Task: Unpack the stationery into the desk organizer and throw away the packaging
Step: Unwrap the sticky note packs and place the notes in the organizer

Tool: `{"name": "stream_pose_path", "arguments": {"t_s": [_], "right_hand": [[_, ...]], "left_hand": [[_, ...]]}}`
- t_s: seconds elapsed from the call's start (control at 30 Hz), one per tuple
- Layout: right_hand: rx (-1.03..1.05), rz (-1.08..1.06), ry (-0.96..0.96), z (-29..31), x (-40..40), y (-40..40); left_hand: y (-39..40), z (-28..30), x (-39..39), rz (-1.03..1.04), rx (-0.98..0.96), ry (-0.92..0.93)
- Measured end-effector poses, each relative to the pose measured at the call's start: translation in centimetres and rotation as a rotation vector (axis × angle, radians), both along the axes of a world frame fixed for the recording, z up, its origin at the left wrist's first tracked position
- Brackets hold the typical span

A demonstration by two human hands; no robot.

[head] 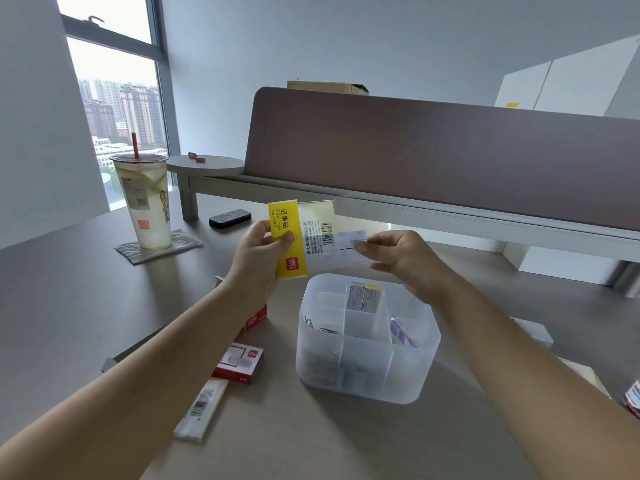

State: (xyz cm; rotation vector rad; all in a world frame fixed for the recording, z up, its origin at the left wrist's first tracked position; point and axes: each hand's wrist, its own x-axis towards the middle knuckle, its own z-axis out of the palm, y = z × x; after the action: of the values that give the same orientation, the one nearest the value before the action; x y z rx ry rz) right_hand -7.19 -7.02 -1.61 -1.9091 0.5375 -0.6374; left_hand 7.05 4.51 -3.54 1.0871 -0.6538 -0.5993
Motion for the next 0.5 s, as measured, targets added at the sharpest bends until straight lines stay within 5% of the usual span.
{"name": "stream_pose_path", "arguments": {"t_s": [0.2,0.5], "right_hand": [[-0.177,-0.091,-0.021,0.7,-1.9,-0.9],[-0.414,-0.029,0.357,2.0,-3.6,-1.5]], "left_hand": [[0.7,-1.0,1.1,0.104,0.094,0.003],[0.6,-0.7,0.5,0.135,0.136,0.014]]}}
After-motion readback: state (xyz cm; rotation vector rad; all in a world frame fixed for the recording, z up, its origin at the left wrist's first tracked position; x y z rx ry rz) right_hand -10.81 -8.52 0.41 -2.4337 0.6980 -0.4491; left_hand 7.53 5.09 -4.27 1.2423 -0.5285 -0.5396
